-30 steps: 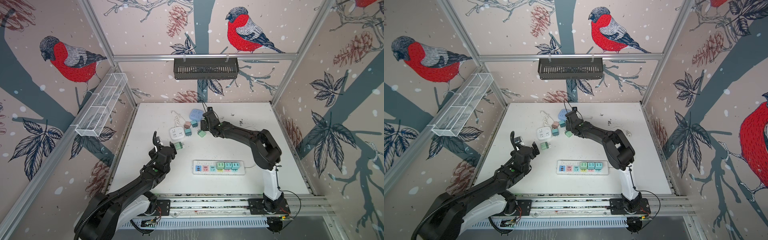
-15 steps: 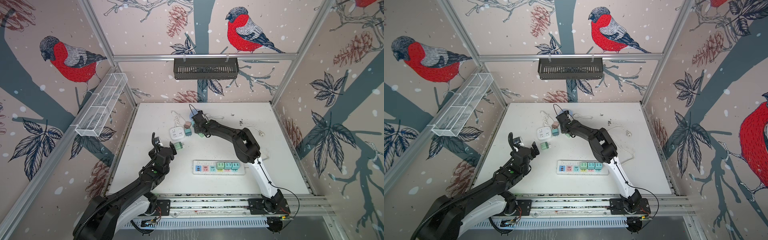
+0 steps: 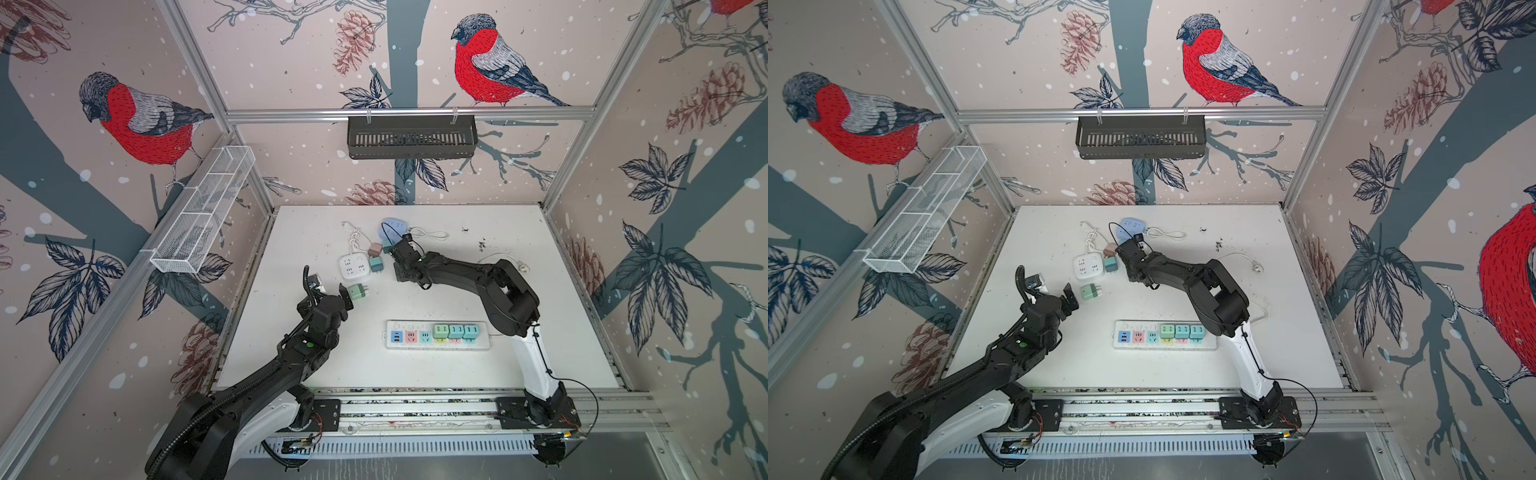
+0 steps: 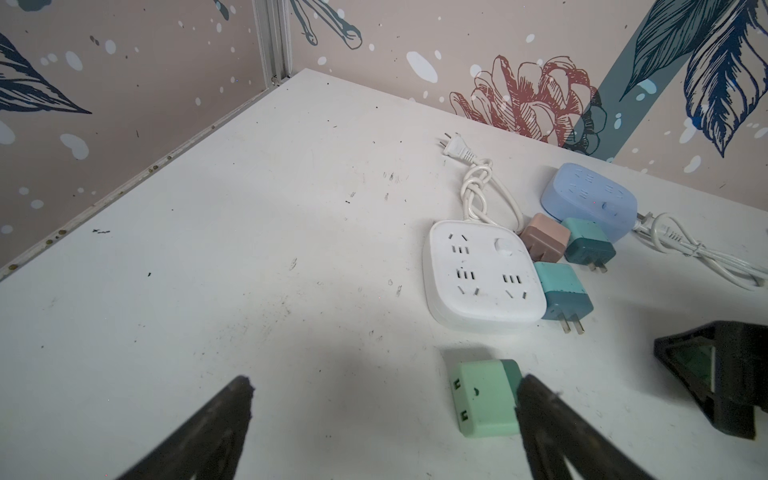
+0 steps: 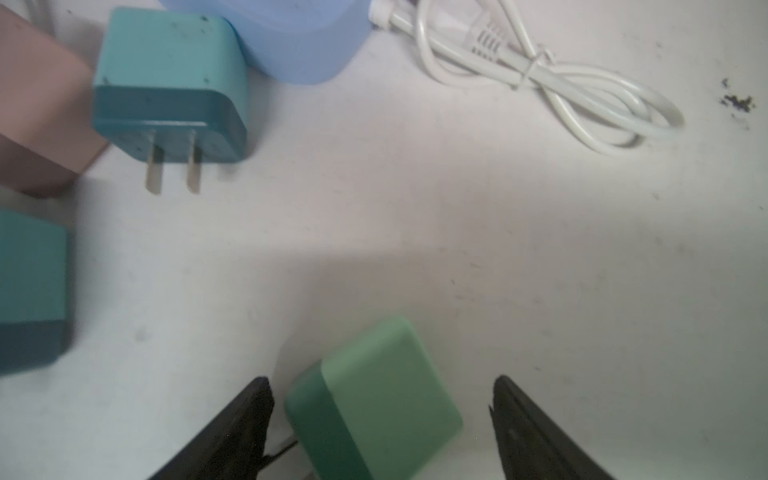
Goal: Insert the plug
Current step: 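Lower the right gripper onto a green adapter near the teal adapters and close, then lift the green adapter with the right gripper and carry it toward the power strip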
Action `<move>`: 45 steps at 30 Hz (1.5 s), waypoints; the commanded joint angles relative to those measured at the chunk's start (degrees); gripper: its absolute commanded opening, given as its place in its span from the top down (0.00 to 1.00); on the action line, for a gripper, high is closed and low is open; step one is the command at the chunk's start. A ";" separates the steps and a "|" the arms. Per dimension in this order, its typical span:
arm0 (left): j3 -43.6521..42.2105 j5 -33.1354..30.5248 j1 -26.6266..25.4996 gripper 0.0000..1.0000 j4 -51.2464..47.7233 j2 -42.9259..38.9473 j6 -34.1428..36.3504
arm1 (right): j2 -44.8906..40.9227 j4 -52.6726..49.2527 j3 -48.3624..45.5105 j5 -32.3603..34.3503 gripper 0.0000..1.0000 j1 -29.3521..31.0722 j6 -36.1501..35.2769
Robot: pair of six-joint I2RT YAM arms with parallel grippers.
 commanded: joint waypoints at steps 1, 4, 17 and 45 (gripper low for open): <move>-0.15 -0.38 0.15 0.02 2.65 -0.24 -0.09 | -3.81 2.95 -4.73 2.14 0.15 -0.30 1.49; -0.13 -0.46 0.23 0.02 2.64 -0.20 -0.10 | -7.28 4.74 -9.54 2.69 0.14 -0.80 1.75; -0.52 -0.02 0.18 0.02 2.60 -0.64 -0.10 | -16.13 13.27 -18.10 -6.67 0.10 -2.03 -0.35; -0.24 -0.34 0.18 0.02 2.83 0.02 -0.12 | -2.54 9.36 -9.37 -16.04 0.41 -6.67 -9.85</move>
